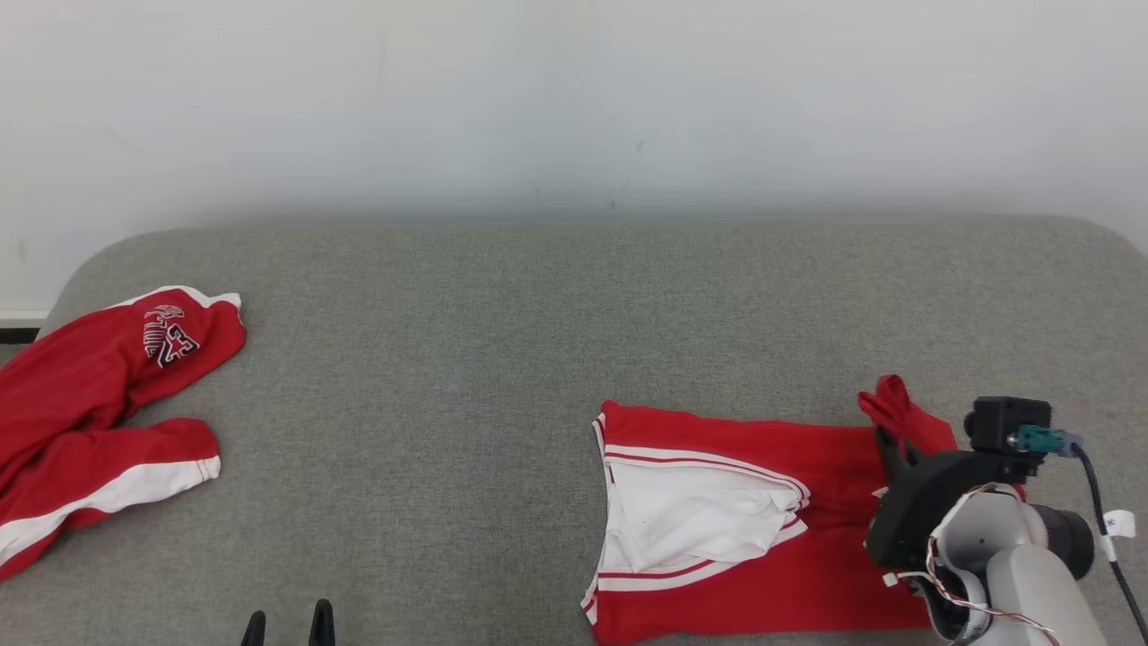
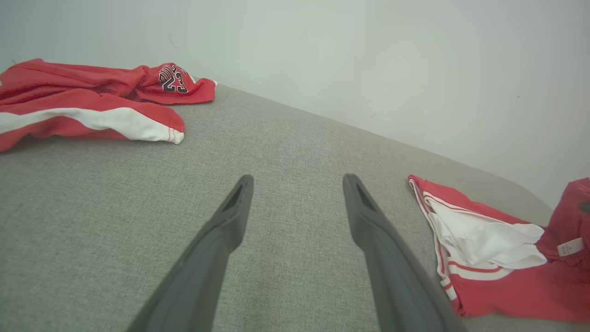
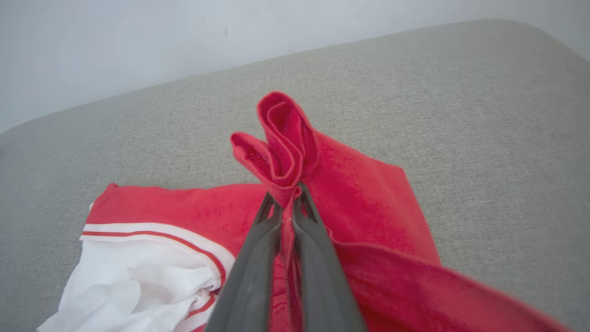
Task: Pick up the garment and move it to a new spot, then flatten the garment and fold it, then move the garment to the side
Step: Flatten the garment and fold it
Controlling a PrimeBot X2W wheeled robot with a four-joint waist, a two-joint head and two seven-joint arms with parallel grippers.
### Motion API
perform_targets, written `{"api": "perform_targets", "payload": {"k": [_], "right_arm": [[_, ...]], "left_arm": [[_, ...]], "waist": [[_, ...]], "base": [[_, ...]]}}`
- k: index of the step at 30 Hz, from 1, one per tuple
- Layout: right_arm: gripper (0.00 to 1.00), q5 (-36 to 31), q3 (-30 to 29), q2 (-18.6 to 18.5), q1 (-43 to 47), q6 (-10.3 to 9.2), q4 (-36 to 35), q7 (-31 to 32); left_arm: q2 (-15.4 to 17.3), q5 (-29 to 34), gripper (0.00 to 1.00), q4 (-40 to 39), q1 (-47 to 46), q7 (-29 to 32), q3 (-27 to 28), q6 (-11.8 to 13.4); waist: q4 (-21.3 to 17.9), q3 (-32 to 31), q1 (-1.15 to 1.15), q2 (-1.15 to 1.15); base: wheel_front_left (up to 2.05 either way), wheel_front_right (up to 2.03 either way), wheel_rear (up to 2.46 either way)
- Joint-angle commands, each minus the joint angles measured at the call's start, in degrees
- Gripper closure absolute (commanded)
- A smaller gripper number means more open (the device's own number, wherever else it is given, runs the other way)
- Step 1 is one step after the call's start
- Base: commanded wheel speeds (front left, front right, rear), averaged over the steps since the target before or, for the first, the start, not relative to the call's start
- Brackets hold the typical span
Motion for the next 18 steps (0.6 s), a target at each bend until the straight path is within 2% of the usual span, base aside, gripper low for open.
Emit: {"api": "perform_targets", "payload": {"k": [1, 9, 18], "right_arm": [[1.00, 2.0, 2.3, 0.0, 0.1, -0.18, 0.2, -0.4], [1.00, 9.4, 15.1, 0.0, -3.7, -0.18, 5.0, -2.3], [1.00, 14.7, 22.2, 0.0, -7.5, -0.17, 12.5, -5.7]], "left_arm": [[-0.2, -0.2, 0.00, 0.0, 0.4, -0.1, -0.1, 0.0], [-0.5, -0.4, 0.00, 0.6, 0.5, -0.1, -0.6, 0.0], [-0.9, -0.3, 0.00, 1.2, 0.7, -0.1, -1.7, 0.0]], "waist": [[0.9, -0.5, 0.01, 0.00], [3.4, -0.8, 0.01, 0.00], [6.4, -1.5, 0.01, 0.00]], "base": [[0.00, 0.00, 0.00], [0.00, 0.00, 0.00], [0.00, 0.00, 0.00]]}}
